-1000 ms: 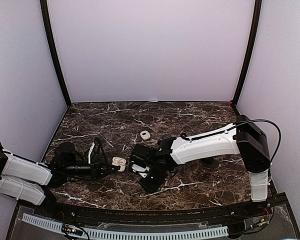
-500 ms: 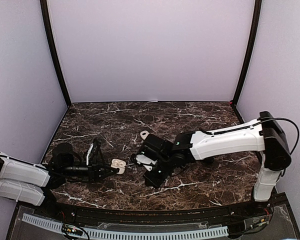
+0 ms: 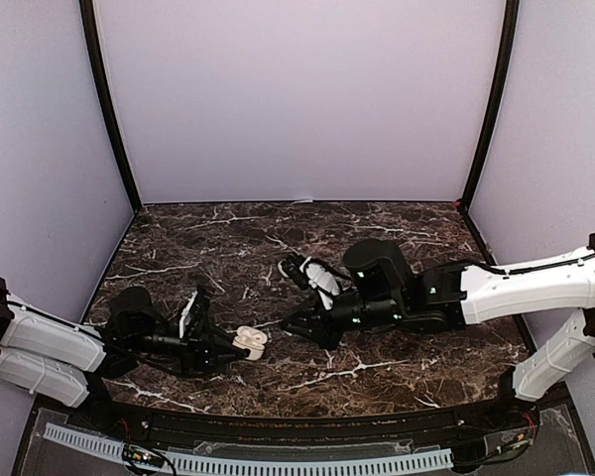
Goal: Insert the wireless bluetooth earbuds into the charging case
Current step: Pick up the left earbud from the corner of the board, then insert the right earbud into the right side groove of the charging case.
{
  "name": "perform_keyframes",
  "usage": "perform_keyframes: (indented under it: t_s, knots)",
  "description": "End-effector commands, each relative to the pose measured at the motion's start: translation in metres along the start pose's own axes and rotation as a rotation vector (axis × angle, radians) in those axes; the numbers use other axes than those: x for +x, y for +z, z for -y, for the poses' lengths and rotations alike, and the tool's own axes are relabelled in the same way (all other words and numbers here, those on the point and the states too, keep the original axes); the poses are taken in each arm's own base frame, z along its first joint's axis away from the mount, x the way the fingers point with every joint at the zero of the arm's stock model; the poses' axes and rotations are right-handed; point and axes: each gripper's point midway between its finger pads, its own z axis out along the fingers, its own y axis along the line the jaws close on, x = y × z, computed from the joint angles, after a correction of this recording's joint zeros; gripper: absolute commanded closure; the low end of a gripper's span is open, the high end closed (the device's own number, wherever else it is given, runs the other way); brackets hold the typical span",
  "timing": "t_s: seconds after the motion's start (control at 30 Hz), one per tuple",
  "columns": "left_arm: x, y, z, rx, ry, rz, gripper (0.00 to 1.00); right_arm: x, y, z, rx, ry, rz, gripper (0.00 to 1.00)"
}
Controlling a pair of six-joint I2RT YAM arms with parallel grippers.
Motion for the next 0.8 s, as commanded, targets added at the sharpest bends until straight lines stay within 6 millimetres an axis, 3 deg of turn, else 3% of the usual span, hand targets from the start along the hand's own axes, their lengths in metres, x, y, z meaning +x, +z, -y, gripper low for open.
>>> perform_keyframes:
  t_s: [0.0,0.13,0.3,0.53,0.77]
  knots:
    - [-0.039,0.007,0.013,0.013,0.173,0.138,1.00,-0.058,-0.031,-0.024,-0.115,-0.056,0.338,1.00]
    - [-0.058,0.010,0.015,-0.022,0.231,0.216,1.00,-0.074,-0.050,-0.031,-0.142,-0.083,0.481,1.00]
    - [-0.076,0.011,0.018,-0.056,0.301,0.292,1.00,-0.088,-0.060,-0.035,-0.132,-0.126,0.595,1.00]
    - [-0.090,0.008,0.033,-0.031,0.381,0.381,1.00,-0.093,-0.065,-0.039,-0.144,-0.174,0.678,1.00]
    - [-0.098,0.011,0.043,-0.005,0.441,0.427,1.00,-0.090,-0.057,-0.042,-0.149,-0.202,0.697,1.00]
